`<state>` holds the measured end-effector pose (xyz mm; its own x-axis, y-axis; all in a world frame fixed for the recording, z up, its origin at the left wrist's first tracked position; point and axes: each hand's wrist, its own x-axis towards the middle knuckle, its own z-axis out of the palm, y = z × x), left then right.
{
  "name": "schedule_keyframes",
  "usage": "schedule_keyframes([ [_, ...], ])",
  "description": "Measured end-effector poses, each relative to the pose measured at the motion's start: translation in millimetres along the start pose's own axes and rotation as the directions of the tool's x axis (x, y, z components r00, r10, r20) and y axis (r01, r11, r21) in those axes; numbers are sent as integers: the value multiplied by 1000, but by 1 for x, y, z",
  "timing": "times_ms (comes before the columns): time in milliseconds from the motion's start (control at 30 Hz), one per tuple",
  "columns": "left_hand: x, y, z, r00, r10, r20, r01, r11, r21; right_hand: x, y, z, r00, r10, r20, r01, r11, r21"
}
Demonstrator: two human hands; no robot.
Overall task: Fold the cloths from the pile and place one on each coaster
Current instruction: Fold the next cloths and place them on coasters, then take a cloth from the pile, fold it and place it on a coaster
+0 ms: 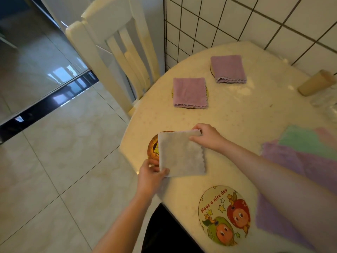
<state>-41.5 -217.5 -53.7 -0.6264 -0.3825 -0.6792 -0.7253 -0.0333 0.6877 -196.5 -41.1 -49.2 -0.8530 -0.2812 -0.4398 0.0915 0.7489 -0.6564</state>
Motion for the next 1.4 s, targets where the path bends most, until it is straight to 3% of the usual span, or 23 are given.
schedule_keyframes([
  [333, 37, -6, -26, 999, -39, -30, 42, 992, 120, 28, -6, 40, 995, 78, -56, -80, 996, -37],
  [467, 35, -10, -25, 989, 144, -45, -118, 925, 361, 28, -1, 42, 991, 76, -113, -83, 994, -64],
  [533, 32, -10, -23, 948, 315, -41, -233, 778, 583, 26, 4, 38, 985, 37, -170, -62, 987, -145],
  [633, 35, -17, -20, 753, 636, 166, -454, 319, 832, 14, 17, 27, 976, 13, -218, -56, 979, -194],
  [700, 37, -18, -15, 654, 681, 329, -518, 86, 851, 0, 29, 17, 975, -4, -221, -39, 980, -194],
  [833, 36, -16, -5, 717, 605, 347, -442, 9, 897, -47, 61, -2, 977, -21, -211, -22, 979, -202],
  [933, 25, -10, 15, 677, 617, 401, -454, -79, 888, -91, 99, -10, 973, -9, -231, -30, 986, -165],
  [1033, -7, -12, 58, 576, 629, 522, -543, -182, 820, -145, 142, -15, 972, 13, -235, -40, 993, -113],
  [1133, -49, -30, 112, 463, 604, 648, -649, -267, 713, -202, 186, -18, 977, 15, -213, -52, 984, -169],
  [1300, -115, -75, 209, 285, 395, 873, -830, -354, 432, -293, 267, -30, 973, 41, -225, -107, 952, -288],
  [1400, -143, -98, 246, 219, 297, 929, -865, -382, 326, -332, 303, -42, 965, 21, -261, -139, 885, -445],
])
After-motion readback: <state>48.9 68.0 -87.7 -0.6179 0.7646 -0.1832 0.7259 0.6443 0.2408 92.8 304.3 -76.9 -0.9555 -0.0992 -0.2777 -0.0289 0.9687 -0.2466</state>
